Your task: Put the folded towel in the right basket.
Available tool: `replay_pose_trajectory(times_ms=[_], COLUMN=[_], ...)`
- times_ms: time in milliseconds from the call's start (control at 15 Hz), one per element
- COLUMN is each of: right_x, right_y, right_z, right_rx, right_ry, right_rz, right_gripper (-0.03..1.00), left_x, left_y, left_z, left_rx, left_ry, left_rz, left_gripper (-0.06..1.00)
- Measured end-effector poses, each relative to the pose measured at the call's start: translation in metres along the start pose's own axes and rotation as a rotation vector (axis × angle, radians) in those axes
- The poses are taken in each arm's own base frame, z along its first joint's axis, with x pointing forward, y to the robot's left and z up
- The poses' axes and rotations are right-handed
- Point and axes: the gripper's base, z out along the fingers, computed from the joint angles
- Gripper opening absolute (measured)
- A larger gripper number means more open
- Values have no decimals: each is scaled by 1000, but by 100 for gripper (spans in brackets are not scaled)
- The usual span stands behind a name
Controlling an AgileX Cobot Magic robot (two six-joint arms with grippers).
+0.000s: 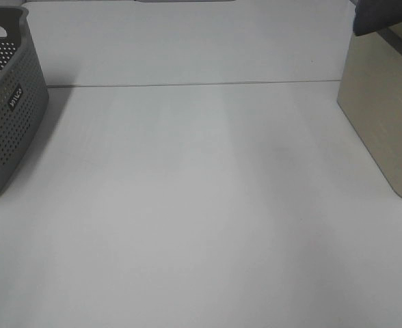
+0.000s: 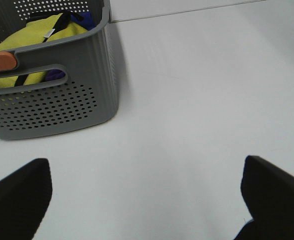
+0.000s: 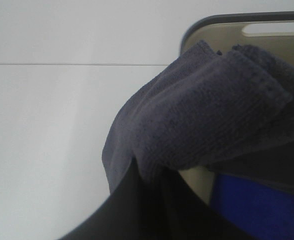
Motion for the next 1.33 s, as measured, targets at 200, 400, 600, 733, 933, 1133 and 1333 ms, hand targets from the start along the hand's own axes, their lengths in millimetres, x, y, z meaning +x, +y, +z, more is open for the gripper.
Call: replay_pose_trajectory(times_ms=[200,400,600,733,933,1133,1333], right_x=[5,11,25,32,36,34,26], right_y=[-31,-53,-80,-87,-90,-87,-73], right_z=[-5,16,68,89,98,95,77], right_rx=[51,77,151,158,160,140,53], right_ry=[5,58,193,240,265,251,198], right_rz=[64,112,193,230,258,270,302], right_gripper=[4,4,6,21,64,76,77], left_x=[0,0,0,0,0,0,0], left_y=[0,0,0,0,0,0,0], left_z=[0,0,0,0,0,0,0], left_rx=[0,0,0,0,0,0,0], left_ry=[0,0,0,0,0,0,0], left_rz=[0,0,0,0,0,0,0], left_gripper=[98,98,98,98,98,98,98])
